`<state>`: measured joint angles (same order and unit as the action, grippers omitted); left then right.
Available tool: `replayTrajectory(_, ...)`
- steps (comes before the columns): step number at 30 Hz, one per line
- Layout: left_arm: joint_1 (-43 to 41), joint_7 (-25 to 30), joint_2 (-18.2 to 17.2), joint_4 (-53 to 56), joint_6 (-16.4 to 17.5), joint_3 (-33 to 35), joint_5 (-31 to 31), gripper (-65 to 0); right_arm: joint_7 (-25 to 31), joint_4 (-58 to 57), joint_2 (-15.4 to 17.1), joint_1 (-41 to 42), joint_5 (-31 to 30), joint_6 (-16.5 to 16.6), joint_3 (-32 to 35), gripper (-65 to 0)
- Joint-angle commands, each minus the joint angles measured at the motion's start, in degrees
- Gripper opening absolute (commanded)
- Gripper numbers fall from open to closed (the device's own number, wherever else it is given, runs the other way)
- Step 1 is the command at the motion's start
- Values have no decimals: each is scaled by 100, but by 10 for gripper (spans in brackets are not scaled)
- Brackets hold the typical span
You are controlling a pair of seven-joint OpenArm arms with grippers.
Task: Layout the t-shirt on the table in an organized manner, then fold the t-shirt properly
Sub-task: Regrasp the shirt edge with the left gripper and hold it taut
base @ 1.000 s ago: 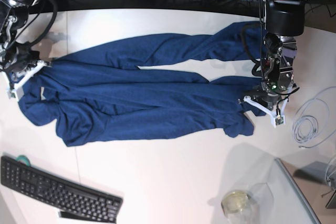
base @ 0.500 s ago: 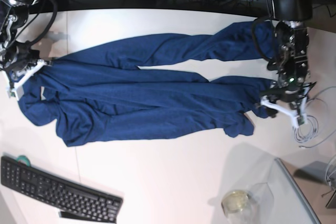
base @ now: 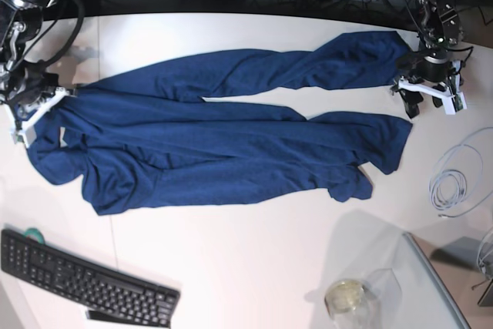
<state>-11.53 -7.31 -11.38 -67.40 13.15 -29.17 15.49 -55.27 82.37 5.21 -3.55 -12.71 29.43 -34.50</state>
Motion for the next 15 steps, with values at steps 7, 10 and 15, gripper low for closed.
replayTrajectory(7,507,586,-10,643,140,-33,38,-253,89,93,46,78,-70,15,342,-648)
replayTrajectory(10,735,604,-10,977,140,11,38,-253,89,93,28,78,-70,15,307,-648)
replayTrajectory(15,1078,604,-1,1399,140,11,38,-253,124,93,28,78,-70,15,298,-648)
